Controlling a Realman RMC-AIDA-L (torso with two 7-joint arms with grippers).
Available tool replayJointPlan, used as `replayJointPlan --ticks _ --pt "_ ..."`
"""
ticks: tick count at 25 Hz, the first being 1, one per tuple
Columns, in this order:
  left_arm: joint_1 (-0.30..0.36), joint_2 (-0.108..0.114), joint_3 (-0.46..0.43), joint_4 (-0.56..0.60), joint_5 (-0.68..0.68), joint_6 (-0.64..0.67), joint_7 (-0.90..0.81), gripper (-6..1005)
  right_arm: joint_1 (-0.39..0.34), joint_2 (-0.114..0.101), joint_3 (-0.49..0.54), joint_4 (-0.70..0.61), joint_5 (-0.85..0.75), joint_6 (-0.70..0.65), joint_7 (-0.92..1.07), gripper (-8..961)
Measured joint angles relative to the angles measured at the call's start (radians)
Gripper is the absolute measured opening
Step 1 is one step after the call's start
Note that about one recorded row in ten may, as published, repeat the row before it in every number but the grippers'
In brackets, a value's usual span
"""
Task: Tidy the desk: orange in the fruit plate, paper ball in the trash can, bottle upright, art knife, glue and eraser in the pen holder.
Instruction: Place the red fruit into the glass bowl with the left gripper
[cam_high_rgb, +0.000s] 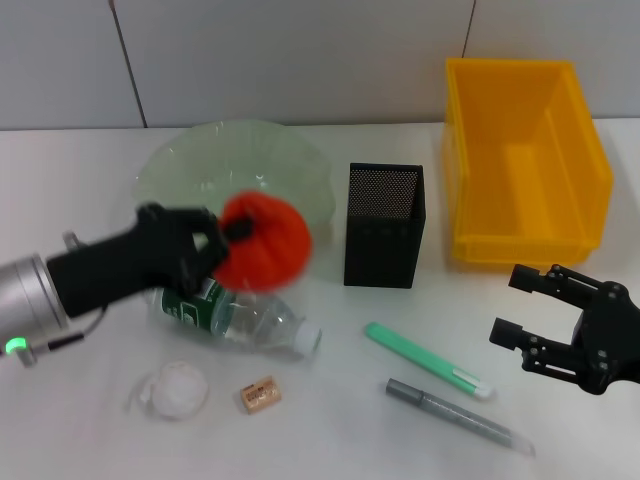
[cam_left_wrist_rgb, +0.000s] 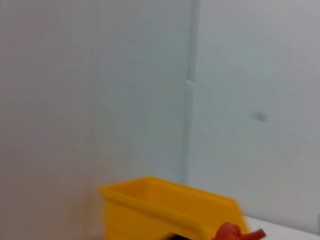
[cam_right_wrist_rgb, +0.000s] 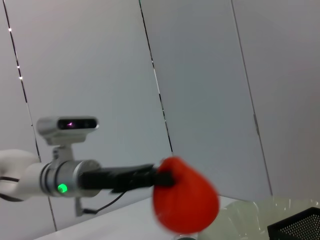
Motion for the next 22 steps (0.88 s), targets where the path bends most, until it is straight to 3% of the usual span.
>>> replayJointPlan --ticks 3,5,8,9,14,22 --pt "-0.030 -0.001 -0.058 -0.008 -0.002 -0.053 -0.001 55 0.001 0.000 0.000 0.000 0.000 0.000 0.000 758" --pt "-0.077 -0.003 -0.083 -0.020 -0.011 -0.164 -0.001 55 0.006 0.002 0.000 0.000 0.000 0.001 0.000 758" --pt "-0.092 -0.003 -0.083 -0.027 -0.016 -0.201 -0.001 54 0.007 0.002 -0.001 0.000 0.000 0.001 0.000 758" --pt "-0.127 -0.003 -0.085 -0.045 -0.027 -0.293 -0.001 54 0.008 0.003 -0.003 0.000 0.000 0.003 0.000 758" --pt "-0.188 -0.006 -0.077 -0.086 -0.039 -0.461 0.012 53 0.013 0.004 -0.005 0.000 0.000 0.003 0.000 757" --pt "-0.215 -0.010 -0.074 -0.111 -0.041 -0.554 0.016 52 0.015 0.005 -0.004 0.000 -0.002 0.004 0.000 757"
